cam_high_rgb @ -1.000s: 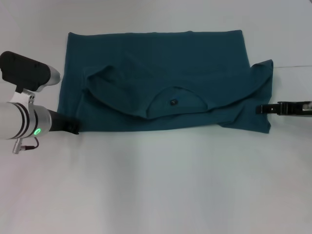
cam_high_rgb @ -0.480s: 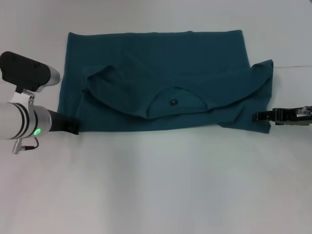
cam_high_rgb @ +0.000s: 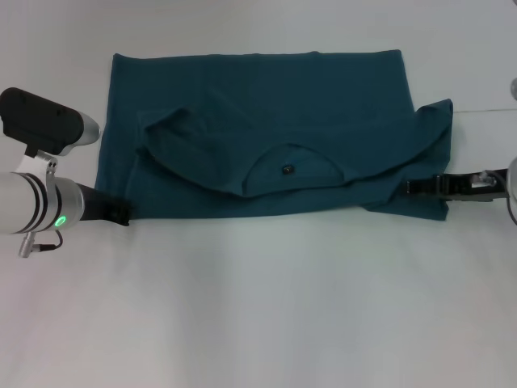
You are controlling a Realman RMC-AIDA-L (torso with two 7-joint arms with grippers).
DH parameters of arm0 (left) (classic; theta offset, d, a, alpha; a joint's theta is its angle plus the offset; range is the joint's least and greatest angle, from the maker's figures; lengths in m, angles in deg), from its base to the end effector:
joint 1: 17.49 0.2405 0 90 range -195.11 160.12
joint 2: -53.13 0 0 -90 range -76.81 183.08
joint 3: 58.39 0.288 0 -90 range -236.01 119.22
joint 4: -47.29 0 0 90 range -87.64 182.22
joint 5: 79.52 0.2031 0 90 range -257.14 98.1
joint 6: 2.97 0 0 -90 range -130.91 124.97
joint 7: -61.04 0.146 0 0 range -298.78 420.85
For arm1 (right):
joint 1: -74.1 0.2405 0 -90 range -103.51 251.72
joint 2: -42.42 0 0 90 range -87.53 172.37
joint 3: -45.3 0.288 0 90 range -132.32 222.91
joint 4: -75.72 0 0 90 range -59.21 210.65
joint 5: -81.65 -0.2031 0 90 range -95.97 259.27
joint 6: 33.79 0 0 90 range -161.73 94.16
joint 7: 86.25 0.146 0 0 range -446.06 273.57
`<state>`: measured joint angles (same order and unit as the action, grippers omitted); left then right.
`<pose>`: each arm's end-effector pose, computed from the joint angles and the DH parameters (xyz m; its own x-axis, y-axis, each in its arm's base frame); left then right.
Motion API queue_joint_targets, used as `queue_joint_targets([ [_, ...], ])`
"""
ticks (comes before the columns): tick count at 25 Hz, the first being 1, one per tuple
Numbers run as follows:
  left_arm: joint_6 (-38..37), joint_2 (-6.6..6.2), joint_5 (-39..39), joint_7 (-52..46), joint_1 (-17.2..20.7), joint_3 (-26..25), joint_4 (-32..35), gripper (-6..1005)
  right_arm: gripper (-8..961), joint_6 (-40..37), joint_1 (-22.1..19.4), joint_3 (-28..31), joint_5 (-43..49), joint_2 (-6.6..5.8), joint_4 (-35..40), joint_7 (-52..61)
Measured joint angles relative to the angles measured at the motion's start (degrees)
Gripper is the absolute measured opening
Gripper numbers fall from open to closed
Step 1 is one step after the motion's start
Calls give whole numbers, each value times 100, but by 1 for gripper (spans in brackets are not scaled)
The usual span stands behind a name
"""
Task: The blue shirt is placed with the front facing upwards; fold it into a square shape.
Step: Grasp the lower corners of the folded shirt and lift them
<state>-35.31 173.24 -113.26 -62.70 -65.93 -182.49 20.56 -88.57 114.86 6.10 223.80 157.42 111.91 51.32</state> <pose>-0.2808 0.4642 -0.0529 0.7546 0.6298 0.1844 0.5558 -0.4640 -0.6898 0.3278 0.4356 0.0211 0.3205 -0.8038 -0.5012 -0.9121 -0.1191 -0.3923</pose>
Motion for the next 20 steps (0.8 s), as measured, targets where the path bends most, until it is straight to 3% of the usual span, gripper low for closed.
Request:
queue_joint_targets([
  [20,0,12,0,8,-7,9,-7,41,680,308,47,6,12,-28,-221,7],
])
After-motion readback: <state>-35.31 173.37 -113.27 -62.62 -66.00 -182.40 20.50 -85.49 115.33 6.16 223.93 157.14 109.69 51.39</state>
